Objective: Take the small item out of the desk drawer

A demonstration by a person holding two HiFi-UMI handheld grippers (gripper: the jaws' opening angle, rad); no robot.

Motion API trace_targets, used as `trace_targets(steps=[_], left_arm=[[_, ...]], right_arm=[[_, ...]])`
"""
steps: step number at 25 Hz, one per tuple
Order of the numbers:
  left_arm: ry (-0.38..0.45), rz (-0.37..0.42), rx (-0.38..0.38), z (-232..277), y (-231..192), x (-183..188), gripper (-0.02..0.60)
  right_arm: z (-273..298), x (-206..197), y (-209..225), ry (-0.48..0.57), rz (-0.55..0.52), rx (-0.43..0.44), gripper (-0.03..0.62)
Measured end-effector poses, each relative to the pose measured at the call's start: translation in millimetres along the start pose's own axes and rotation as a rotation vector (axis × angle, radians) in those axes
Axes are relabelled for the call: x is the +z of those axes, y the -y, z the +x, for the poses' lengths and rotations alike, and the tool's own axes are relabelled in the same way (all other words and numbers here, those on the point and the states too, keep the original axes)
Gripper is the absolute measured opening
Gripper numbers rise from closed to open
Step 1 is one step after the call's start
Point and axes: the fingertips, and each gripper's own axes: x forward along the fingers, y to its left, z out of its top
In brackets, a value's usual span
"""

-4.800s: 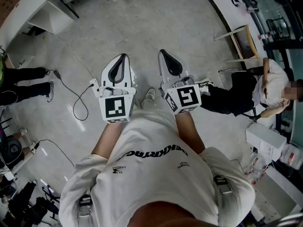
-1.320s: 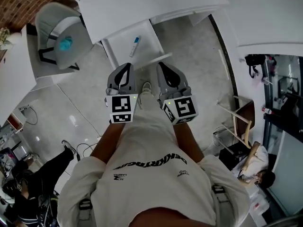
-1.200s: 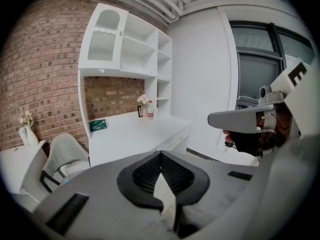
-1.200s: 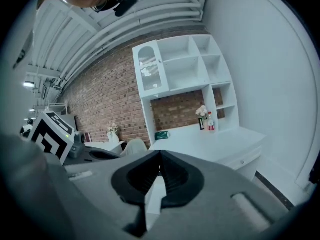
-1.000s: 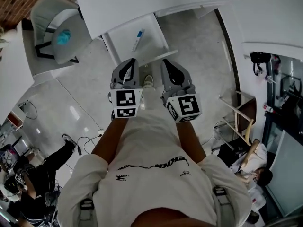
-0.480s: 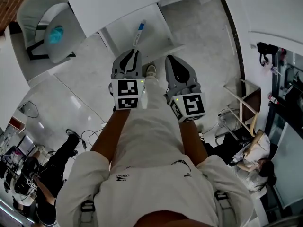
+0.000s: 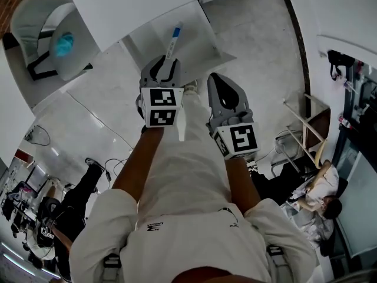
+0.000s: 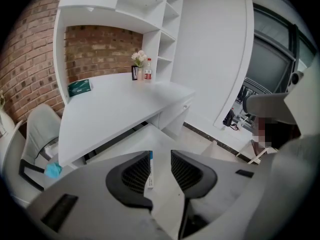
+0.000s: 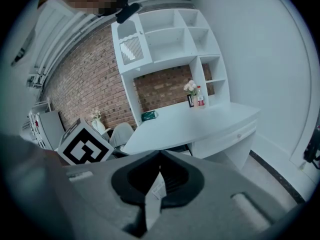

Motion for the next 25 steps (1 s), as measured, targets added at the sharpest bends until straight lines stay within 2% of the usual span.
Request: trace_targets(steps=[17,25], left_arm=[[-0.174,0.018,0.029,80.3,-14.0,-31.2,0.133],[-0.25,-0.035,0.033,108.1,-27.4,-43.5,0.133]], right_arm=[[19.5,-27.7,29.4,-0.045,0.044,-0.02,-0.002],[24.8,-41.6,37.1,-0.07,0.065,-0.027,-0.002]])
